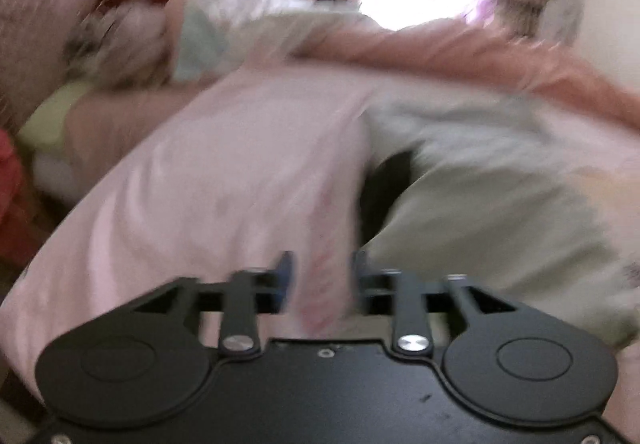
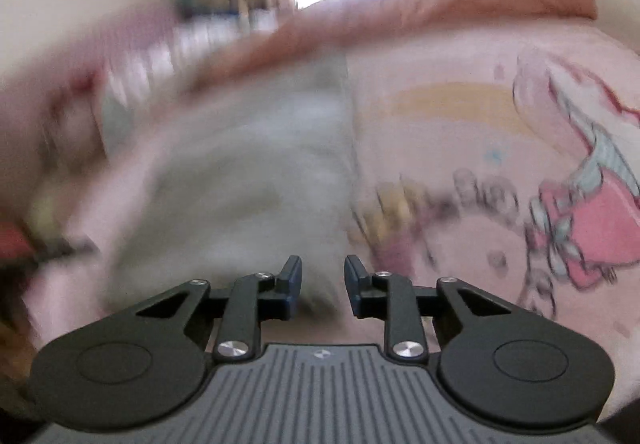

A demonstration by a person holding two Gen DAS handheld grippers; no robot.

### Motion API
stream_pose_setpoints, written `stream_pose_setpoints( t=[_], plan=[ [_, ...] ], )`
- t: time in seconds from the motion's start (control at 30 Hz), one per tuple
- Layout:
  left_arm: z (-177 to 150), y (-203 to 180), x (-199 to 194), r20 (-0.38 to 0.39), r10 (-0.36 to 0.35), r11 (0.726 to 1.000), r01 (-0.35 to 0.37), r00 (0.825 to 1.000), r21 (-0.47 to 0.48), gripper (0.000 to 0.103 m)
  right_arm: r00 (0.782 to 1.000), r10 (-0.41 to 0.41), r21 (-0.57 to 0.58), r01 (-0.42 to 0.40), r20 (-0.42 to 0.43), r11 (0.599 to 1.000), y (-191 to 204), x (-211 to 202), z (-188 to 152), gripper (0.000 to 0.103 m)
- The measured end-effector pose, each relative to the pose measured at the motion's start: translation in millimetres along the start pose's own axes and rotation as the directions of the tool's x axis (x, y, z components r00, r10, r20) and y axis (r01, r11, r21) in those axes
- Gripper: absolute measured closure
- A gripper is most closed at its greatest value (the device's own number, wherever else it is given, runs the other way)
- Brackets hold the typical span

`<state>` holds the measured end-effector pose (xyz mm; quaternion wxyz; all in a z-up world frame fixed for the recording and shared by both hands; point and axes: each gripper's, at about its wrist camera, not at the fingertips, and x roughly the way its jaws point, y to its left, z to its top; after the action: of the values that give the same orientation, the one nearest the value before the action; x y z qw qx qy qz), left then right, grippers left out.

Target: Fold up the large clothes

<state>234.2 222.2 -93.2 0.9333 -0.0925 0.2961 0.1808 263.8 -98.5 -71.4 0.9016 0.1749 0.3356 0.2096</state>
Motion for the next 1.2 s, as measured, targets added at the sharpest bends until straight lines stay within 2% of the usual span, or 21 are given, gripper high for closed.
stream_pose_setpoints(
  t=[0.07,0.1,0.13,0.2,0.23,0.3,0.33,0.4,0.53,0.6,0.7,0.77,0.8,0.87,0.9,0.97,1.03,1.07,1.1,1.17,1.2],
  plan=[
    [5,-19,-6,0.061,-0.083,0.996,0.082,0.995,0.027,0.048,0.989,0.057,0.031,-0.062,0.139,0.998,9,-6,5,0.073],
    [5,-29,-4,0.056,-0.108,0.993,0.105,0.993,0.049,0.042,0.989,0.062,0.014,-0.064,0.137,0.998,18,4,5,0.074],
    [3,-39,2,0.034,-0.121,0.991,0.118,0.992,0.067,0.036,0.995,0.046,-0.007,-0.046,0.089,0.999,25,20,3,0.078],
    [-9,-55,18,-0.033,-0.128,0.988,0.13,0.991,0.077,0.035,0.998,0.032,-0.044,-0.034,-0.052,0.998,34,56,-16,0.085],
    [-16,-60,24,-0.07,-0.133,0.987,0.139,0.989,0.08,0.035,0.997,0.02,-0.062,-0.025,-0.077,0.998,35,68,-30,0.092],
    [-37,-68,35,-0.161,-0.091,0.988,0.11,0.983,0.108,0.029,1.0,-0.011,-0.096,0.009,-0.026,0.995,32,72,-49,0.102],
    [-45,-69,39,-0.164,-0.059,0.989,0.08,0.985,0.128,0.021,0.999,-0.02,-0.093,0.016,-0.039,0.995,31,73,-48,0.103],
    [-49,-70,38,-0.143,-0.034,0.988,0.055,0.989,0.144,0.015,0.996,-0.031,-0.076,0.024,-0.088,0.997,34,73,-35,0.103],
    [-33,-70,38,-0.166,-0.022,0.987,0.048,0.986,0.152,0.016,0.993,-0.053,-0.068,0.046,-0.106,0.997,44,60,-23,0.092],
    [-29,-71,29,-0.142,-0.003,0.985,0.027,0.99,0.168,0.016,0.995,-0.05,-0.085,0.043,-0.089,0.995,50,55,-24,0.091],
    [-27,-65,17,-0.117,-0.04,0.988,0.057,0.992,0.144,0.014,0.996,-0.029,-0.088,0.021,-0.088,0.996,50,55,-23,0.091],
    [-29,-65,22,-0.152,-0.035,0.987,0.058,0.988,0.148,0.004,0.99,-0.055,-0.076,0.046,-0.131,0.996,44,68,-26,0.093],
    [-35,-67,37,-0.217,0.011,0.984,0.028,0.976,0.176,0.0,0.99,-0.045,-0.065,0.037,-0.132,0.997,37,76,-31,0.103],
    [-39,-60,48,-0.235,-0.005,0.986,0.043,0.972,0.158,0.0,0.987,-0.003,-0.035,-0.002,-0.16,0.999,25,86,-26,0.103],
    [-31,-52,50,-0.256,-0.036,0.993,0.064,0.966,0.102,0.0,0.984,0.033,0.012,-0.031,-0.174,0.999,18,86,-14,0.101],
    [-9,-38,46,-0.21,-0.057,0.997,0.066,0.976,0.035,0.001,0.99,0.073,0.053,-0.067,-0.12,0.996,8,78,14,0.076],
    [20,-25,41,-0.127,-0.075,0.997,0.075,0.989,0.0,0.001,0.996,0.053,0.026,-0.051,-0.066,0.998,1,77,36,0.015],
    [32,-20,45,-0.112,-0.096,0.995,0.095,0.989,-0.013,0.0,0.996,0.06,0.015,-0.059,-0.06,0.998,-5,83,46,0.011],
    [44,-14,56,-0.12,-0.136,0.991,0.135,0.983,-0.019,0.0,0.993,0.089,0.023,-0.087,-0.08,0.996,-13,95,53,0.016],
    [60,-4,88,-0.182,-0.216,0.976,0.208,0.959,-0.067,0.0,0.963,0.185,0.105,-0.168,-0.194,0.98,-32,129,62,0.028],
    [66,2,109,-0.224,-0.22,0.974,0.202,0.949,-0.1,0.001,0.951,0.216,0.137,-0.188,-0.224,0.973,-37,142,64,0.028]
  ],
)
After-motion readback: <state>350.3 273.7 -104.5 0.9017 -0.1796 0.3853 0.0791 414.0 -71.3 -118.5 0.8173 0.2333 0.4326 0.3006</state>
